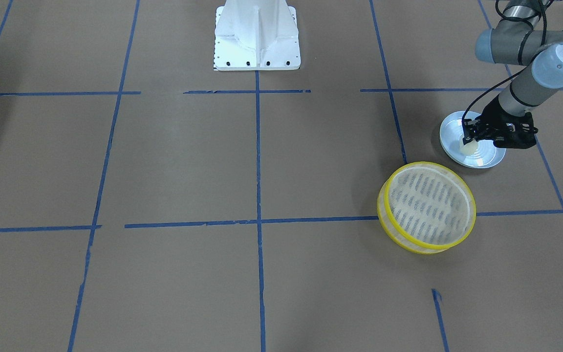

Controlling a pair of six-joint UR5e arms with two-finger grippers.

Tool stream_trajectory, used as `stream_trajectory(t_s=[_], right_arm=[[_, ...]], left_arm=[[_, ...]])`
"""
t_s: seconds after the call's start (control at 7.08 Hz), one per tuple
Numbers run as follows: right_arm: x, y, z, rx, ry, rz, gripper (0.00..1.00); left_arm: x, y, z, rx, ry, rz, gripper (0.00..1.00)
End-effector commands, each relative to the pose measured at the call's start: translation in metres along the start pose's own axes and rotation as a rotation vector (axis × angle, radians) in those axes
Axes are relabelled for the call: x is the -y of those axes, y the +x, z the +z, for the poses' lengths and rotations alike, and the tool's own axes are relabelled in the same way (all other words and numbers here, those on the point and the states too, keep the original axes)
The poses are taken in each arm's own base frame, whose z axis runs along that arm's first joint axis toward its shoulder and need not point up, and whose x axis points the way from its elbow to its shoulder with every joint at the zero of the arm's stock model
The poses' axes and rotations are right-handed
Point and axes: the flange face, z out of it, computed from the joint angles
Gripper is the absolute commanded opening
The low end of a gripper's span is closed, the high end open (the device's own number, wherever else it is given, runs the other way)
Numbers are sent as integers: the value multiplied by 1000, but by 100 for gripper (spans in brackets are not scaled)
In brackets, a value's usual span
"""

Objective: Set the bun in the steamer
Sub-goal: 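Close the left gripper on the pale bun and lift it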

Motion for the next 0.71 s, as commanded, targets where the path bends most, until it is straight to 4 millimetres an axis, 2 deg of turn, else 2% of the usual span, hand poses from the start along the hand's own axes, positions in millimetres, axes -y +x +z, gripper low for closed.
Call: stream_trajectory(t_s=[0.0,0.14,0.28,0.42,0.56], right_arm=[[0,0,0,0,-1,0,100],[0,0,0,0,0,1,100],[0,0,0,0,0,1,100],[0,0,0,0,-1,0,100],[0,0,0,0,0,1,100]], left_arm=[[-14,21,-43,-9,8,0,24],[-8,29,-76,12,18,-14,24],[1,14,-121,65,25,-29,24],[35,44,-157,98,15,-22,24],[73,89,-189,126,-3,-29,24]])
